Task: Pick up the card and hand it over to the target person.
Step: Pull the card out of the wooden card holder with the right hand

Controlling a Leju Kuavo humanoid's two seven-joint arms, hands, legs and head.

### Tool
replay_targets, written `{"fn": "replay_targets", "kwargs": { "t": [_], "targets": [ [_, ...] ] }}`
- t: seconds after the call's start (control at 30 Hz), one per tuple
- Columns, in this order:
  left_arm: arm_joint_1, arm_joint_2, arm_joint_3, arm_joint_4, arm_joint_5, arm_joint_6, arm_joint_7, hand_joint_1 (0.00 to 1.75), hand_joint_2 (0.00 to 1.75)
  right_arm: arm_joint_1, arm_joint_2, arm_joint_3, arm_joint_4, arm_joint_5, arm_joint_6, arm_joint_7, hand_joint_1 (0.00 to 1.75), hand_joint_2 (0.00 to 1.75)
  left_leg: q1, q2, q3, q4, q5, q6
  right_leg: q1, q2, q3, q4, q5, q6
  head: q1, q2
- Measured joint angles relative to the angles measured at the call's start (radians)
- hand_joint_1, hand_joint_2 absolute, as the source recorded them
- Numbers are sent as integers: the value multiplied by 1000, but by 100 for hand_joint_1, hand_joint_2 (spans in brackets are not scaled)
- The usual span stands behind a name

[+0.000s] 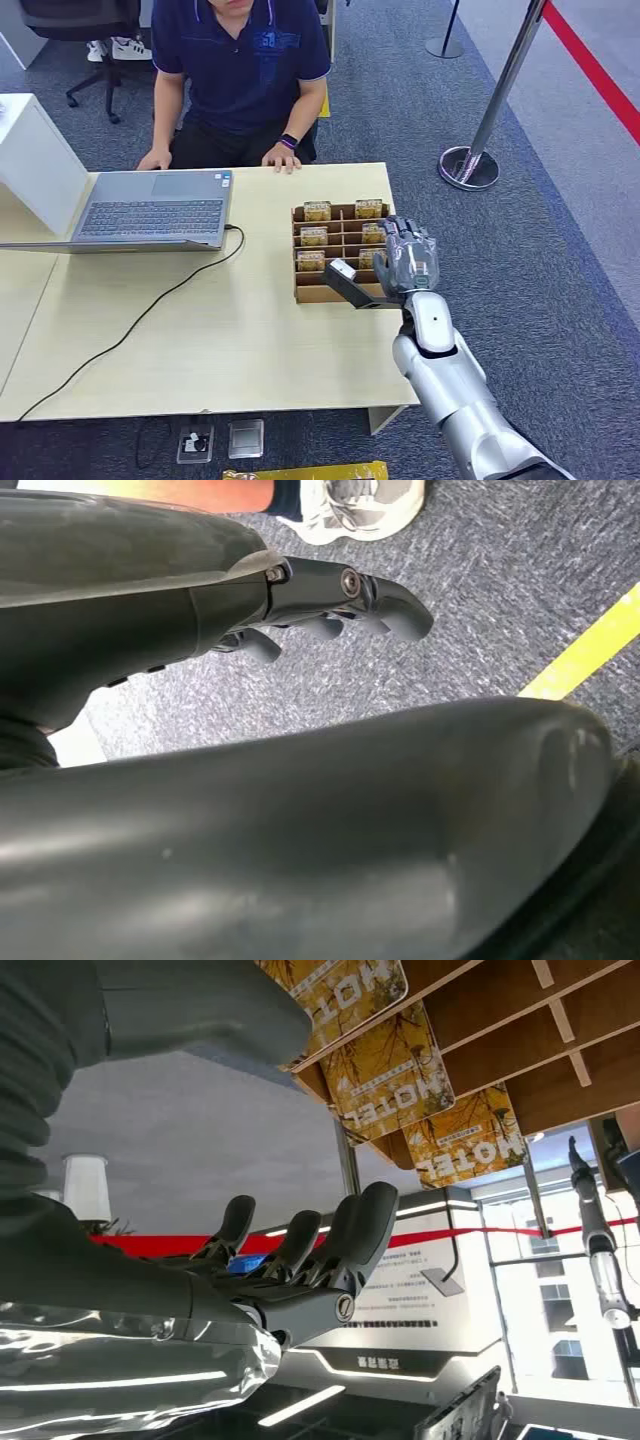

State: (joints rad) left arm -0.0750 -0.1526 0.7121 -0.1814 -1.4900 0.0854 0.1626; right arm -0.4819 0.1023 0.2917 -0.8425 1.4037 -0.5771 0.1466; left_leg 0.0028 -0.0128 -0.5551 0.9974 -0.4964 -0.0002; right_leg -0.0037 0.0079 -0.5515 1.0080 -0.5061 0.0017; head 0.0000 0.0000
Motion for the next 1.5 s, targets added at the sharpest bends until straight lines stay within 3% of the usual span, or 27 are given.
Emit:
{"fn": "replay_targets", "kwargs": {
  "t": [0.33,0.57,1.0,1.17,1.37,1.5],
  "targets": [
    [0,1,-3,1,-2,2,-4,0,0,-11,-4,3,50,-7,-11,3,82,175,0,-1,0,0,0,0,0,-1,1,0,0,0,0,0],
    [-3,3,-10,2,-7,-5,-8,0,0,6,-9,-3,59,0,-15,17,68,175,0,-2,0,0,0,0,0,-2,1,0,-1,0,0,0],
    [-7,5,-17,2,-13,-8,-11,0,0,16,-15,-9,96,17,-7,30,66,175,0,-3,0,0,0,0,0,-3,1,0,-1,0,0,0],
    [-10,6,-10,2,-7,-9,-1,0,0,14,-3,-7,113,28,-1,31,111,175,0,-3,1,0,1,0,0,-3,2,-1,0,0,0,0],
    [-6,4,-3,2,0,-1,-4,0,0,-6,8,-3,133,36,14,30,119,175,0,-2,1,0,0,0,0,-2,1,0,-1,0,0,0],
    [-6,5,0,2,3,0,-4,0,0,-12,10,-4,143,37,11,28,145,175,0,-2,1,0,0,0,0,-2,1,0,0,0,0,0]
  ]
}}
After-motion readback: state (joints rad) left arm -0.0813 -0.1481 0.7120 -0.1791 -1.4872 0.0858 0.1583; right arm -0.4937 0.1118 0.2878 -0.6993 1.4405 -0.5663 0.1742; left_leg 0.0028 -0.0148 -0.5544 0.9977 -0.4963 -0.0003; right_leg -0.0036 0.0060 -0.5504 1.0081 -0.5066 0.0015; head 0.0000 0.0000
